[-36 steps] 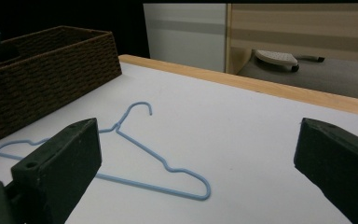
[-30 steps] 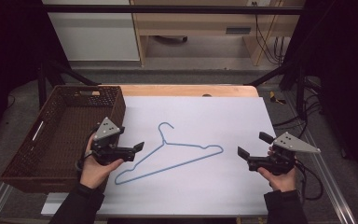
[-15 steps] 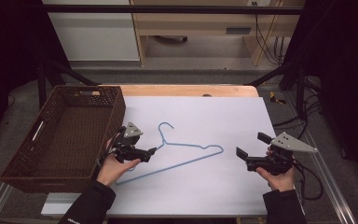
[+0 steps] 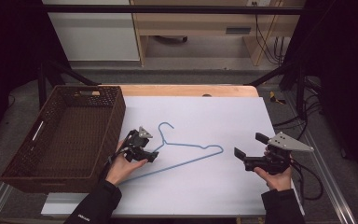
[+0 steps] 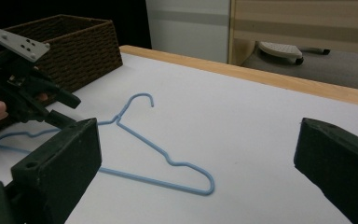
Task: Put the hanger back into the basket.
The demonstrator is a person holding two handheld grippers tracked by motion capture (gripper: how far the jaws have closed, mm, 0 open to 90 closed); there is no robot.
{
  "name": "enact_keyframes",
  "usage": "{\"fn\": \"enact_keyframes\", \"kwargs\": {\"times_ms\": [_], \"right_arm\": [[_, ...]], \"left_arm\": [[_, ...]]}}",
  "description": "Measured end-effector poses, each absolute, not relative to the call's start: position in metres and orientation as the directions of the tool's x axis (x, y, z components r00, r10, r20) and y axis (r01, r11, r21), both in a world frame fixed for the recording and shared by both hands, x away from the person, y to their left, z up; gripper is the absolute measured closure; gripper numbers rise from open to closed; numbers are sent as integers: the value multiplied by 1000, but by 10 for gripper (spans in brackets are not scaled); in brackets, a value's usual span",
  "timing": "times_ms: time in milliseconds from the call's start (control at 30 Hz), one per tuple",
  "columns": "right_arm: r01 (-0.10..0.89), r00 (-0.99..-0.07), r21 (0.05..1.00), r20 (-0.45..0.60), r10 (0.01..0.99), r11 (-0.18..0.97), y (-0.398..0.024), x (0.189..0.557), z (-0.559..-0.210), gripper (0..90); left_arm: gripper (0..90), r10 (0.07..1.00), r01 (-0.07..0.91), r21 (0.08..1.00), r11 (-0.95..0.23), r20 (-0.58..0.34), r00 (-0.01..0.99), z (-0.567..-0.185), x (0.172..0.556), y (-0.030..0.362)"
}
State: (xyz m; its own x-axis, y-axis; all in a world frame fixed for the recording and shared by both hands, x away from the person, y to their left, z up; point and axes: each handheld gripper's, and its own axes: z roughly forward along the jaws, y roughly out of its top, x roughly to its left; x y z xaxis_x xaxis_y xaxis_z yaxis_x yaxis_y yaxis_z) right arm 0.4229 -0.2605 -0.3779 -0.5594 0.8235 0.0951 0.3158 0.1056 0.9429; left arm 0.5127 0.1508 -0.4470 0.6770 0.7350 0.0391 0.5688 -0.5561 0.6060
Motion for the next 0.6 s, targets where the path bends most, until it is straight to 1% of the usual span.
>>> {"fn": "enact_keyframes", "kwargs": {"times_ms": [33, 67, 133, 167, 233, 333, 367, 400, 467, 600], "right_arm": [[316, -559, 943, 95, 823, 106, -261, 423, -378, 13], [317, -560, 943, 97, 823, 105, -260, 423, -378, 13], [316, -561, 942, 93, 823, 109, -260, 423, -378, 13], [316, -561, 942, 93, 823, 109, -260, 423, -378, 13], [316, -563, 942, 92, 821, 111, -260, 424, -379, 13], [318, -561, 942, 95, 822, 108, -260, 424, -379, 13], [318, -561, 942, 95, 822, 108, -260, 424, -379, 13], [319, -561, 942, 96, 822, 107, -261, 424, -379, 13], [318, -561, 942, 96, 822, 107, -261, 424, -379, 13], [319, -562, 942, 101, 821, 103, -261, 423, -379, 13]], "left_arm": [[393, 736, 573, 606, -552, 30, 677, -449, 514, 151], [440, 734, 578, 595, -558, 29, 678, -450, 514, 151], [483, 735, 577, 591, -564, 39, 677, -453, 516, 150], [483, 732, 579, 585, -568, 37, 681, -454, 516, 149], [516, 731, 575, 583, -574, 50, 680, -457, 517, 148], [623, 726, 574, 574, -583, 52, 685, -460, 519, 147], [623, 725, 575, 570, -587, 53, 687, -461, 519, 147], [653, 721, 576, 569, -587, 42, 692, -461, 519, 147], [682, 719, 575, 568, -588, 42, 694, -461, 519, 147], [712, 713, 573, 564, -595, 40, 700, -461, 519, 147]]}}
